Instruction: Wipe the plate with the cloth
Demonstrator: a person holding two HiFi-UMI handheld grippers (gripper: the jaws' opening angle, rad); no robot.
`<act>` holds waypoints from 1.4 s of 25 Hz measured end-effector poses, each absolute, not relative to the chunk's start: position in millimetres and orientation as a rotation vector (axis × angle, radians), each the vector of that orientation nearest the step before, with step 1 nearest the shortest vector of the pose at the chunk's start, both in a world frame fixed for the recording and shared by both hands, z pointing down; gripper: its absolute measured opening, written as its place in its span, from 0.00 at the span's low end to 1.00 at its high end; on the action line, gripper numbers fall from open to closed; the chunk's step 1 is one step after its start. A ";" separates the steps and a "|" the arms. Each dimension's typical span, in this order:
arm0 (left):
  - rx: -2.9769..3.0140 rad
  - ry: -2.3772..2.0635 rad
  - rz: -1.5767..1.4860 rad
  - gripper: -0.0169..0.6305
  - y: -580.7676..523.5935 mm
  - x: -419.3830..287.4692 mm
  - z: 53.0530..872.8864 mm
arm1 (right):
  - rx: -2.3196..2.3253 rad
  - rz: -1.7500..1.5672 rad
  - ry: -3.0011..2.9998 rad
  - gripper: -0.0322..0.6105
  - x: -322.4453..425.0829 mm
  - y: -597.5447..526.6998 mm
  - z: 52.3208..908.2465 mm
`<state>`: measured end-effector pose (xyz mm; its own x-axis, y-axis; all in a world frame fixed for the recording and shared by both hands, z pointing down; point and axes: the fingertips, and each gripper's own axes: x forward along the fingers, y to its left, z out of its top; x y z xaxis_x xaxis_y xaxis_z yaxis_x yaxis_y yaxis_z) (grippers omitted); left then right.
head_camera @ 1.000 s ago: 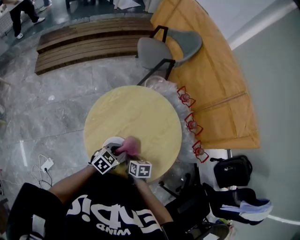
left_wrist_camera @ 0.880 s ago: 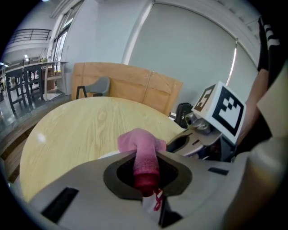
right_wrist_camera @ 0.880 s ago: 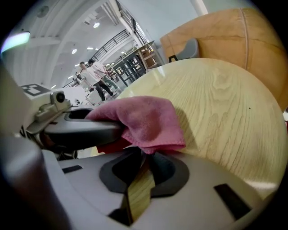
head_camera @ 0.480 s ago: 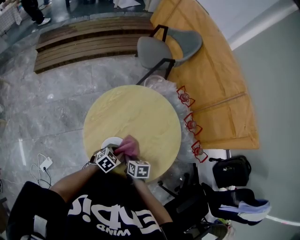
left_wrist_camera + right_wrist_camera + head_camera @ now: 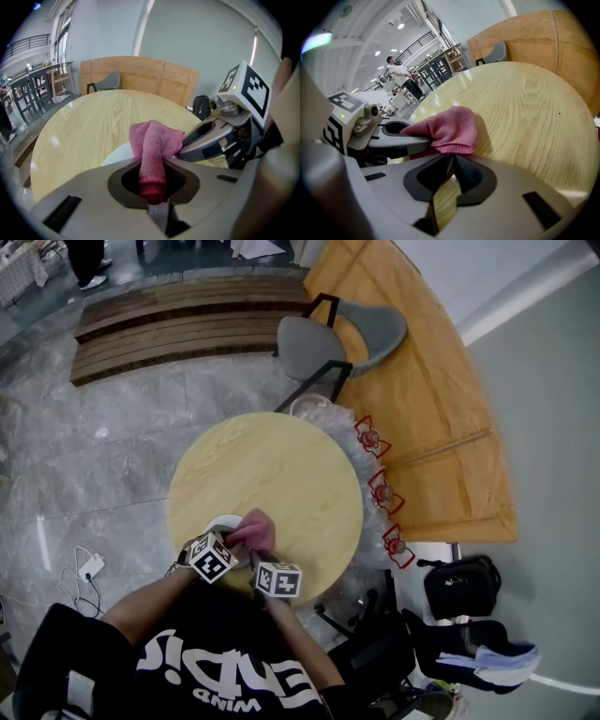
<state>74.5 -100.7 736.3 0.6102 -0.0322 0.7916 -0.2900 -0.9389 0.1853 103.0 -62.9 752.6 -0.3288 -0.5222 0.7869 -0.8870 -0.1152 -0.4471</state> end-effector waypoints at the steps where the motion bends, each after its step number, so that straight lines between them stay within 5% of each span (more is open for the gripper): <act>1: 2.538 -0.272 1.238 0.10 -102.0 73.1 736.4 | 1.555 1.424 -1.809 0.16 102.9 -62.8 752.4; 35: 2.510 -0.440 1.252 0.10 -134.4 26.1 728.0 | 1.571 1.442 -1.809 0.16 101.8 -63.7 751.5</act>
<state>26.1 -134.4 728.0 0.5728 -0.1362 0.8083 -0.3990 -0.9077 0.1298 101.8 -63.7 751.5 -0.3282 -0.5313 0.7810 -0.8800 -0.1287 -0.4573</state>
